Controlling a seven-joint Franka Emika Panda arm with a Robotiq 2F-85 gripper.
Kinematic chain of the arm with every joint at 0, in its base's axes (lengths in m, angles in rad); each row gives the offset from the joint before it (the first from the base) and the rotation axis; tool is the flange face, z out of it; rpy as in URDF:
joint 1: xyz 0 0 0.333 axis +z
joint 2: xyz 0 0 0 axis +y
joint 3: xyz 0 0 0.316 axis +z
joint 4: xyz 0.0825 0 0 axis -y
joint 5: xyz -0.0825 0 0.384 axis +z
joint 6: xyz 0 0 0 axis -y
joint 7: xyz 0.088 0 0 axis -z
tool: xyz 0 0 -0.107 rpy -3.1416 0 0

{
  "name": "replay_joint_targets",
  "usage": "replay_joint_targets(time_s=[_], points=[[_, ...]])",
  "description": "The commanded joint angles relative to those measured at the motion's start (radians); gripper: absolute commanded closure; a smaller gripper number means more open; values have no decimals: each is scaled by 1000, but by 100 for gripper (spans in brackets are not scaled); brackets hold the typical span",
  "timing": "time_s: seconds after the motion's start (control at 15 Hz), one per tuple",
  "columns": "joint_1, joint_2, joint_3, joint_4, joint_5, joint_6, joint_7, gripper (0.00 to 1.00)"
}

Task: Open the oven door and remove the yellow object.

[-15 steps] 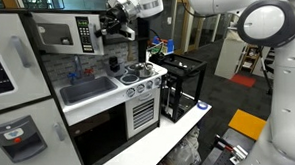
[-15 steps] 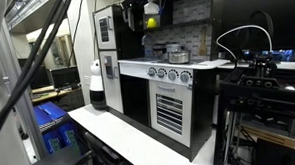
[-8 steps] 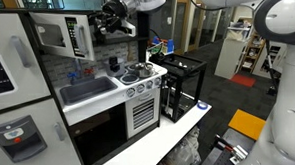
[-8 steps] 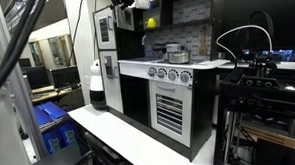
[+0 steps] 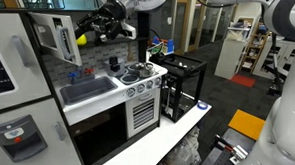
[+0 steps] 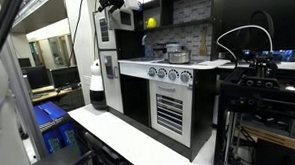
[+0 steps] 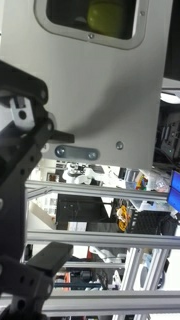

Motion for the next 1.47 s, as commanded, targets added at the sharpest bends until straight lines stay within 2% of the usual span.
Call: replay_joint_targets(time_s=[0.0, 0.33, 0.73, 1.2, 1.27, 1.4], points=[[-1, -83, 4, -83, -77, 14, 4, 0], [-3, -179, 3, -142, -207, -11, 25, 0], [-3, -308, 0, -227, -525, -11, 81, 0], [8, -398, -16, -350, -758, 43, 10, 0], [7, -408, -14, -369, -789, 67, 16, 0], [-1, -435, -12, -427, -815, 210, 87, 0]])
